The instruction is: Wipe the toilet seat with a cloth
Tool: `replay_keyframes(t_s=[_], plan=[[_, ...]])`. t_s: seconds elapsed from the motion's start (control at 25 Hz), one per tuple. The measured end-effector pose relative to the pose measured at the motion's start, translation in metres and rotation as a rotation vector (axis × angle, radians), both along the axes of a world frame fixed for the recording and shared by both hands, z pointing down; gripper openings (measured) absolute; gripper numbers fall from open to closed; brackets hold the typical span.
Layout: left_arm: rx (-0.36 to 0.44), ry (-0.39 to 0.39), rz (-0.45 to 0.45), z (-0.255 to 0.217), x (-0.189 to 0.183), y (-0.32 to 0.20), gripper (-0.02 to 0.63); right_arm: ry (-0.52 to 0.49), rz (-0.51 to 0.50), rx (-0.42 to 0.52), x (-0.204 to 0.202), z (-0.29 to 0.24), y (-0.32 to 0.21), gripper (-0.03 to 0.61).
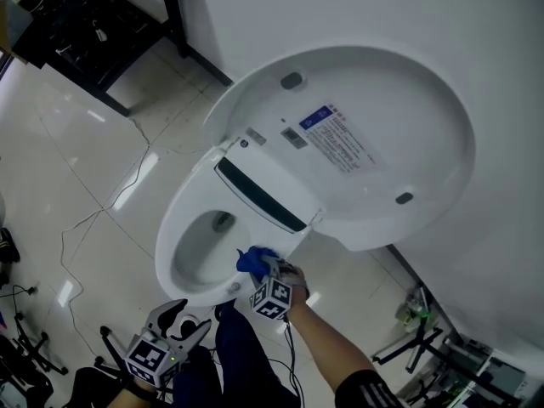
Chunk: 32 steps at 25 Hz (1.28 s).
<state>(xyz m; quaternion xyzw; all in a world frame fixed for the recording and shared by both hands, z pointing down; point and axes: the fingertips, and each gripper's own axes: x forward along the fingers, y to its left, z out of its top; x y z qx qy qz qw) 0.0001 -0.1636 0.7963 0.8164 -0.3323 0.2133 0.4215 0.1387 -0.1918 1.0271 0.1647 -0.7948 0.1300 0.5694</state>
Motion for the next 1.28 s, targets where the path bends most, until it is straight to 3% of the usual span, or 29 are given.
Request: replay_keyframes(t_s=[0.24,0.36,0.68,0.96,1.28], plan=[[0.007,-0.003,0.038,0.007,-0.002,0.023,0.281,-0.018,-0.045,-0.161,-0.037,0.011,0.116,0.19],[0.003,-0.001,0.027,0.004,-0.004,0.03,0.281,-0.083,-0.071,-0.104,-0.057,0.01,0.146,0.19],[0.005,0.002,-0.022,-0.015,-0.014,0.049,0.281,-0.331,0.391,-0.12,-0.077,-0.043,0.114,0.187],[0.17,-0.008,-0.001,-0.068,-0.034,0.04,0.281,-0.459,0.545,0.065,-0.062,-0.166,0.043,0.189],[0.347,0.027,0.077,-0.176,-0.042,0.048,0.281,-0.564,0.553,0.335,-0.059,-0.336,0.021,0.187]])
